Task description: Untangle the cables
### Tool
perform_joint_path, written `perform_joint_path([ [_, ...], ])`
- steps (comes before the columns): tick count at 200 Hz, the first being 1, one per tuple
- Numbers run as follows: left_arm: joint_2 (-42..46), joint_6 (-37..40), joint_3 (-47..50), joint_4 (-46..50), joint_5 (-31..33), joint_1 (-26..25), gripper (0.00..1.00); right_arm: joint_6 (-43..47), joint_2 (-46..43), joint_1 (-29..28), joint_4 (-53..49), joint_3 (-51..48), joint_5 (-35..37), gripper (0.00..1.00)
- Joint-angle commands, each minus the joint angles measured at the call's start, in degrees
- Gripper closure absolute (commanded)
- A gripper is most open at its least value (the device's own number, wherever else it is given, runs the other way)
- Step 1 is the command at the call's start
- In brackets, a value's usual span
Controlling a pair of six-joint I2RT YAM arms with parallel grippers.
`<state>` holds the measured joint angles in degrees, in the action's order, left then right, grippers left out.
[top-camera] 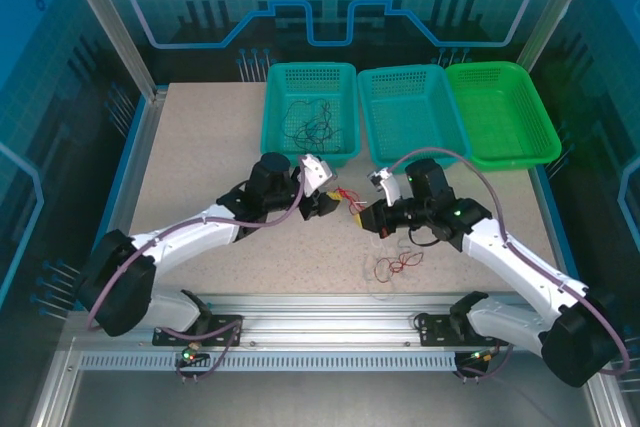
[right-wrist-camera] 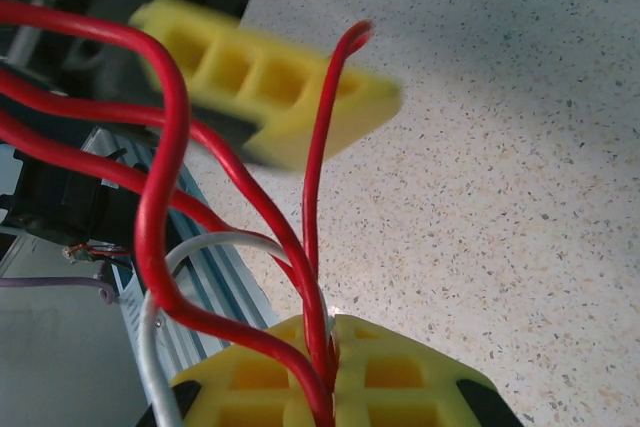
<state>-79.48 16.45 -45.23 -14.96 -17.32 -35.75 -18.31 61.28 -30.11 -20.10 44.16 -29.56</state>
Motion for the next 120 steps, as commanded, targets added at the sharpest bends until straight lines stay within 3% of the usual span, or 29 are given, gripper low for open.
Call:
perform_joint_path([
  [1,-0.44,-1.54,0.69,-6.05,2.06,-0.15,1.0,0.55,-1.36,-0.65,-0.18,0.73,-0.91,0.96],
  [19,1.15,-4.75,3.09,-9.92,4.69,0.34,1.0,0.15,-1.31,-0.47,-1.7,0.02,4.04,0.94],
  [49,5.12,-14.92,6.17,-11.12,9.06,5.41,1.0,-5.62,-3.15,4.5,-3.97,-4.46,20.64,0.88],
  [73,7.23,-18.63,6.63,-6.85,12.32,8.25,1.0,-9.06,-5.0,10.91,-0.89,-10.94,20.03,0.82],
  [120,3.16,-21.22,7.11,-8.21,8.8,7.85,1.0,-14.36,-1.15,10.86,-1.19,-15.53,24.3,0.82],
])
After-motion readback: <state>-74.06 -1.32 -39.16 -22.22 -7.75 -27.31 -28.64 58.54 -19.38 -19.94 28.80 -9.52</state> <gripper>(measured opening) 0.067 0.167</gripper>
